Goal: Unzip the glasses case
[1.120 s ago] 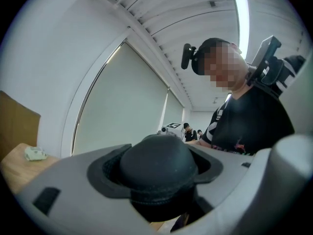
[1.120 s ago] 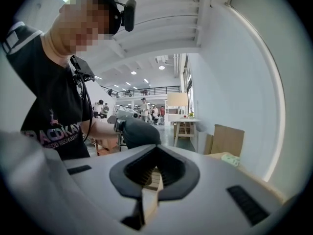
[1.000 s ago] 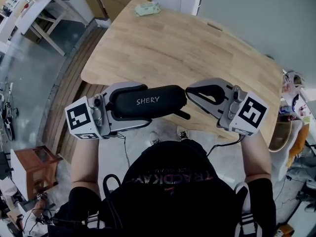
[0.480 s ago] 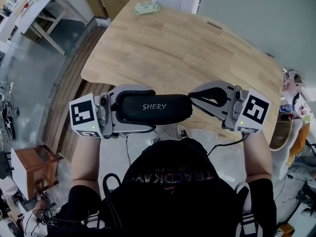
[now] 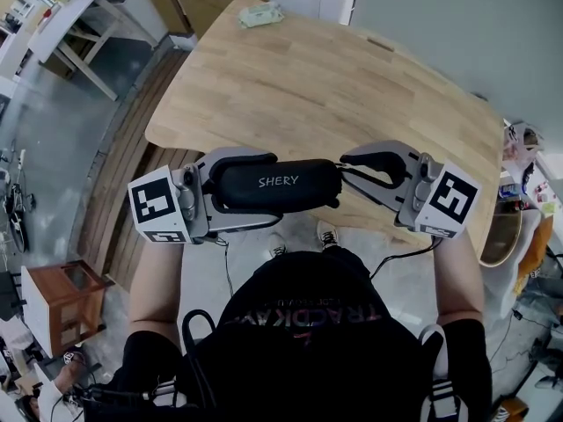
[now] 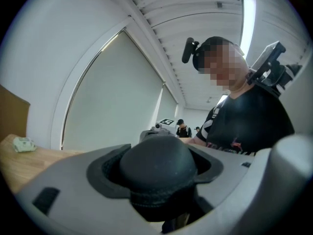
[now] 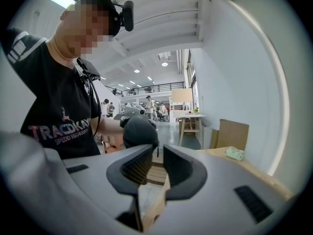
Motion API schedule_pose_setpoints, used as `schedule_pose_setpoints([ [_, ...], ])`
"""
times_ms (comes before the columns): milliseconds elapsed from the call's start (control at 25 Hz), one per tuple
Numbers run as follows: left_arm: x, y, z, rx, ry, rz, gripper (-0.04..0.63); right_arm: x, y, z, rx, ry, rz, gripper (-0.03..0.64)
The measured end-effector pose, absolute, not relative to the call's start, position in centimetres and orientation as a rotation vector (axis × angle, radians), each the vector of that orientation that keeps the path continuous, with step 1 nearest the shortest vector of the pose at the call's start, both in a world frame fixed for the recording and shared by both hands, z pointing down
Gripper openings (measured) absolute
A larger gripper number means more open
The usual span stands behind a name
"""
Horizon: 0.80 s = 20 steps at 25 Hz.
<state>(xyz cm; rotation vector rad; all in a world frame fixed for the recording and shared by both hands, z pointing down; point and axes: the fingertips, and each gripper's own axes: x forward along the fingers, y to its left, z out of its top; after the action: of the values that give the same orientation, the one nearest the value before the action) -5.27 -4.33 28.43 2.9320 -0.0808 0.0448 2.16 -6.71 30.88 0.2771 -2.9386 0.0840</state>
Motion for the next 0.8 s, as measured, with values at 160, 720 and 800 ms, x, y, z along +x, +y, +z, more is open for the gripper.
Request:
schedule_pose_setpoints([
  [160,-5.9,-6.0,29.4,2.928,-0.213,0.07,0.341,3.6,-6.2,30.7,0.23,-2.924,0.148,0.259],
  [720,-1.1,-5.0,33.3,2.902,-0.038,0.207,0.341,-2.2,-4.0,36.5,-0.049,-2.622,-0.065,0.35],
  [800,-0.9,-4.9,34.1,2.883,-0.029,0.218,0.341,-2.1,-3.9,37.3,-0.062,-2.628,-0.049,0.348],
])
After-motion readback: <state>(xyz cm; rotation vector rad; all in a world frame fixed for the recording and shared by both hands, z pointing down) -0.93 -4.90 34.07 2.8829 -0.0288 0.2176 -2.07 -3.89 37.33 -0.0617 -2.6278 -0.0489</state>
